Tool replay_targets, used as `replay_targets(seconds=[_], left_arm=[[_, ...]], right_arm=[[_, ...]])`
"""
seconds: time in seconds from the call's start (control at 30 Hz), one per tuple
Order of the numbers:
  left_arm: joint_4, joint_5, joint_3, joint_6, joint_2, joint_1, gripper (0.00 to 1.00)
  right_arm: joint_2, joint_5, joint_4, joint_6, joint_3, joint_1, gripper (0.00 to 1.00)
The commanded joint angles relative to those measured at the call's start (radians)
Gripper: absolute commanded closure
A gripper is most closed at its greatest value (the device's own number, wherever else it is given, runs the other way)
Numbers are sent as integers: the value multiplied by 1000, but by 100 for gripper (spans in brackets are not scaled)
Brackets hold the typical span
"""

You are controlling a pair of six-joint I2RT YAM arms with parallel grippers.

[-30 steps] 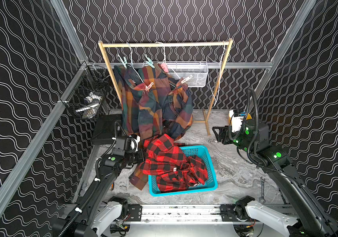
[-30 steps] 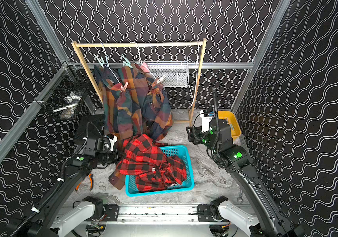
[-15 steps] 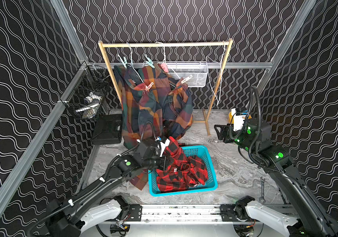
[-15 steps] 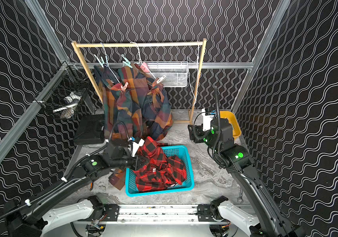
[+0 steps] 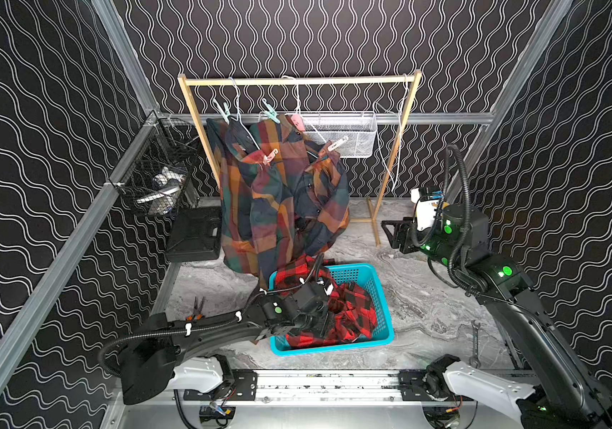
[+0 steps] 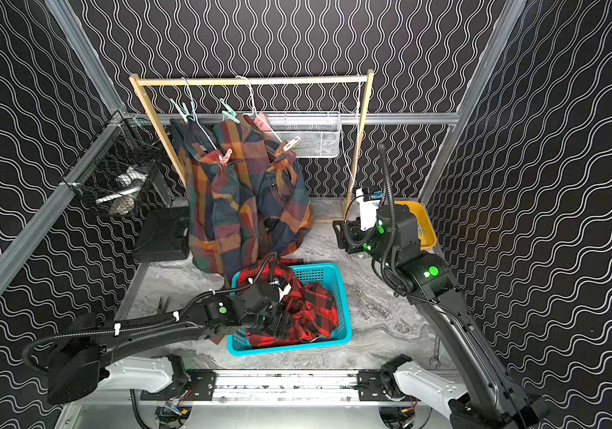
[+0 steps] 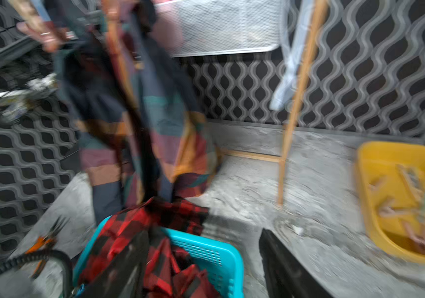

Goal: Remove the clothespins securing long-sleeve shirts to the hanger
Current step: Adjust the long-sleeve shirt at the bin, then pick up the hanger from the clothesline.

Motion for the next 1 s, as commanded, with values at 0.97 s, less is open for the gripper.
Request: replay_targets(seconds=[0.97], left_arm=[[-17, -316, 408, 632, -329, 383, 1]], right_arm=[[853, -302, 177, -131, 818, -40, 39]])
